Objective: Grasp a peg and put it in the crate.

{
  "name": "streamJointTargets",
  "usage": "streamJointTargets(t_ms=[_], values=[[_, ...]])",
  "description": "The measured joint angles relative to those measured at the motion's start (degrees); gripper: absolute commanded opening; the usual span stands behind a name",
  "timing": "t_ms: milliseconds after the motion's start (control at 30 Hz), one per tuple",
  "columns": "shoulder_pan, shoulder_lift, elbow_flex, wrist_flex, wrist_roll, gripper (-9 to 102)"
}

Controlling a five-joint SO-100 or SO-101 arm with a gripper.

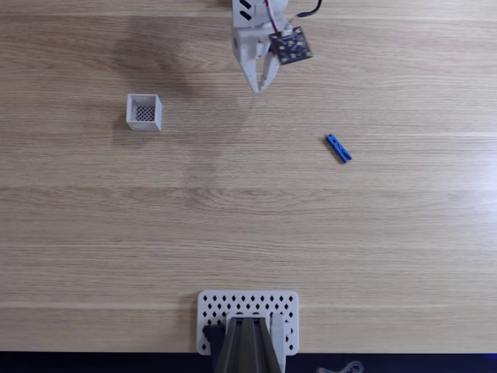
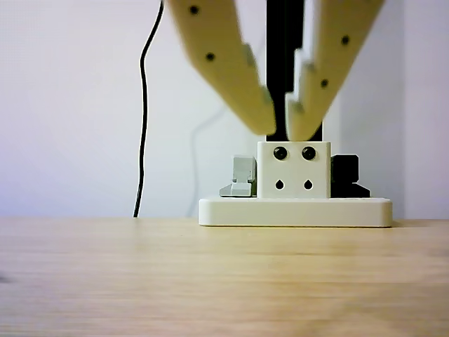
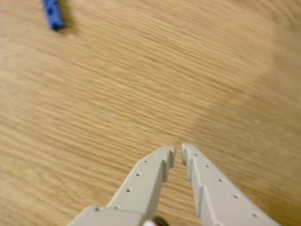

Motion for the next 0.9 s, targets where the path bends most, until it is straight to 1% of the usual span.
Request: streamJointTargets(t_ms=[100, 200, 400, 533, 700, 767, 900], values=[[-3.96, -2.46, -1.23, -0.26, -1.85, -1], [-9.05, -6.42, -3.16, -2.11, -1.14, -1], [-17.75, -17.49, -11.34, -5.80, 7.21, 0], [-19.95, -25.05, -17.40, -6.15, 11.69, 0], [-21.27, -31.99, -23.20, -7.03, 13.10, 0], [-21.53, -34.37, -25.84, -7.03, 13.10, 3], [-21.71, -38.58, -31.20, -7.03, 13.10, 13]])
